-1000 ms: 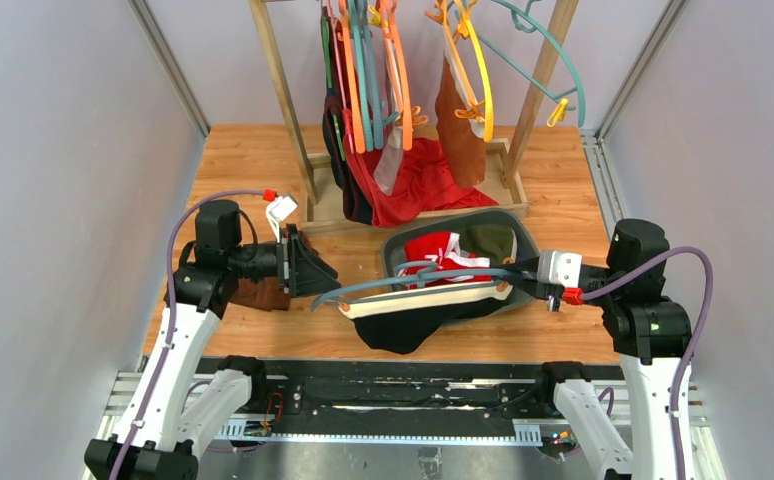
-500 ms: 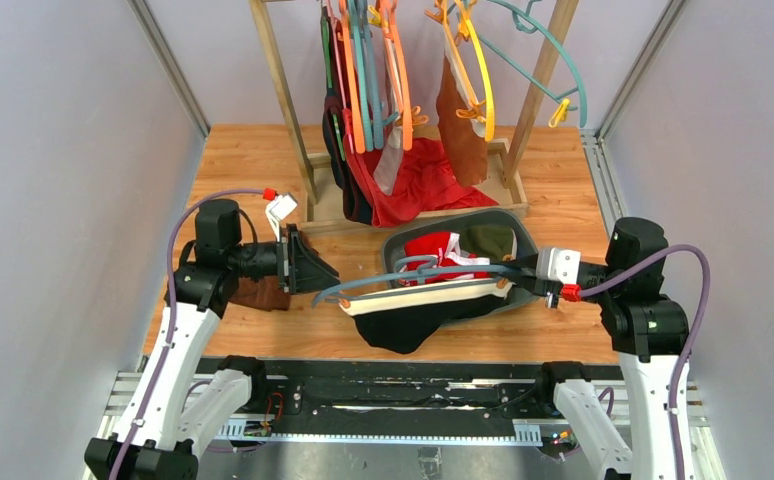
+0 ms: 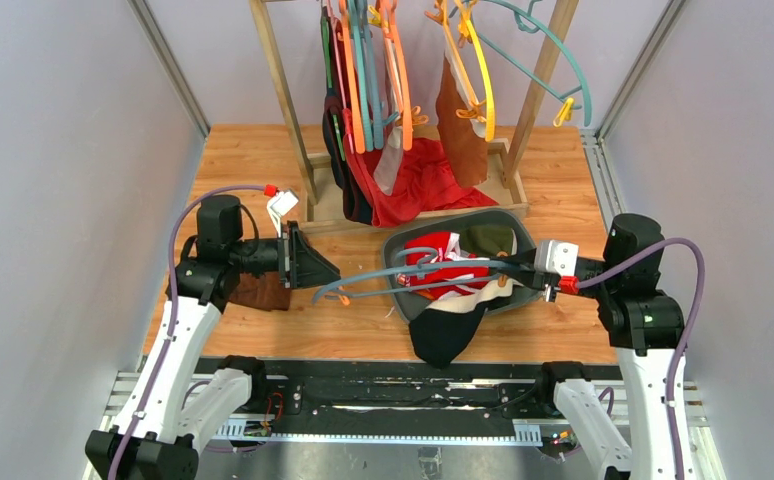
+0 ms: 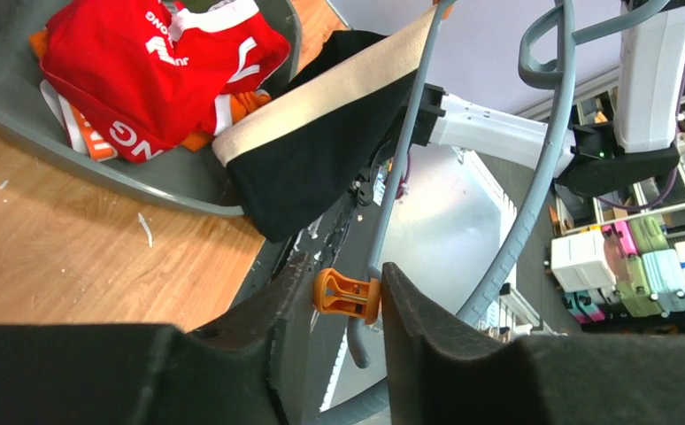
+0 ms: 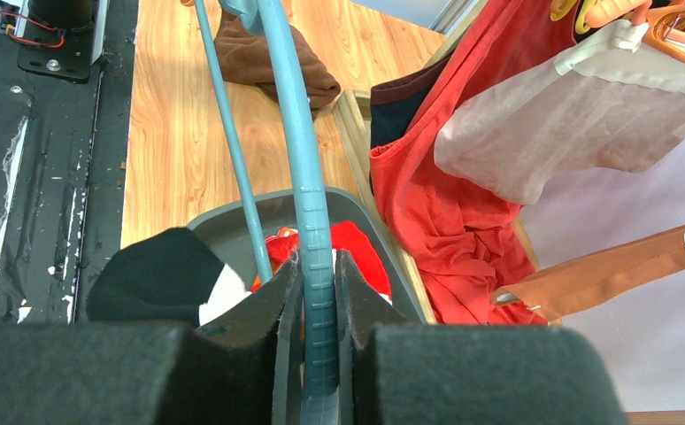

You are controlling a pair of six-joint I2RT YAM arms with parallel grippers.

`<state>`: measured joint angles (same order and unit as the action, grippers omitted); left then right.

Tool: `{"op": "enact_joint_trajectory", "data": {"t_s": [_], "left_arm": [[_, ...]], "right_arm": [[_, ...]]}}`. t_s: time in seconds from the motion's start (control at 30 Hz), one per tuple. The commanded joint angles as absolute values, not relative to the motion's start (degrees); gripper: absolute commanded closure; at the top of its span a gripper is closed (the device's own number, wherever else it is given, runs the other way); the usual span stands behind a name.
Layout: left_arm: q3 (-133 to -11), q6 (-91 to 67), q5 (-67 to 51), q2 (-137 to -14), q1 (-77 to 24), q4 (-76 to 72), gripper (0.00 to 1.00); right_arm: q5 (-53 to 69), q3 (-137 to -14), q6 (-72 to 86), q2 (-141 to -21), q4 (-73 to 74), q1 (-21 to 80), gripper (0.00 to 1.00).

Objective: Remove the underwear clipped to the hanger
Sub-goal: Remove the underwear from the hanger.

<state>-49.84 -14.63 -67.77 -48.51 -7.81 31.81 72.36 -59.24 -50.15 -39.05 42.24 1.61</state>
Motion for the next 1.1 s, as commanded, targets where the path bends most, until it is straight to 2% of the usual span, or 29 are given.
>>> {"op": "enact_joint_trajectory", "data": {"t_s": [0.0, 0.1, 0.2, 0.47, 0.63, 0.9, 1.07], "left_arm": [[-51.69, -14.1, -68.8, -48.31, -7.29, 32.43, 0.61], [-51.92, -13.45, -68.41, -47.71, -7.29, 32.43, 0.44], [-52.89, -10.86, -67.16, -46.93, -7.25, 33.26, 0.33], [-58.38, 5.71, -51.19, -44.51, -7.29, 38.71, 0.16], [-57.49, 10.47, -44.91, -41.67, -7.29, 35.17, 0.12], [-59.45, 19.99, -50.26, -41.29, -7.35, 39.29, 0.09], [-59.82, 27.73, -53.85, -40.67, -7.38, 43.01, 0.13]], "right_arm": [[71.74, -58.39, -47.44, -39.2, 37.97, 2.46, 0.99], [71.61, -57.89, -46.28, -39.24, 37.13, 2.71, 0.99], [71.54, -57.29, -46.23, -39.12, 37.37, 2.9, 0.99], [70.99, -56.86, -50.75, -39.31, 43.16, 3.24, 0.99], [70.84, -56.9, -49.68, -40.17, 43.32, 4.04, 0.99], [65.74, -56.56, -44.88, -41.55, 40.35, 8.83, 1.0], [60.84, -56.63, -42.56, -42.43, 37.9, 14.35, 0.99]]}}
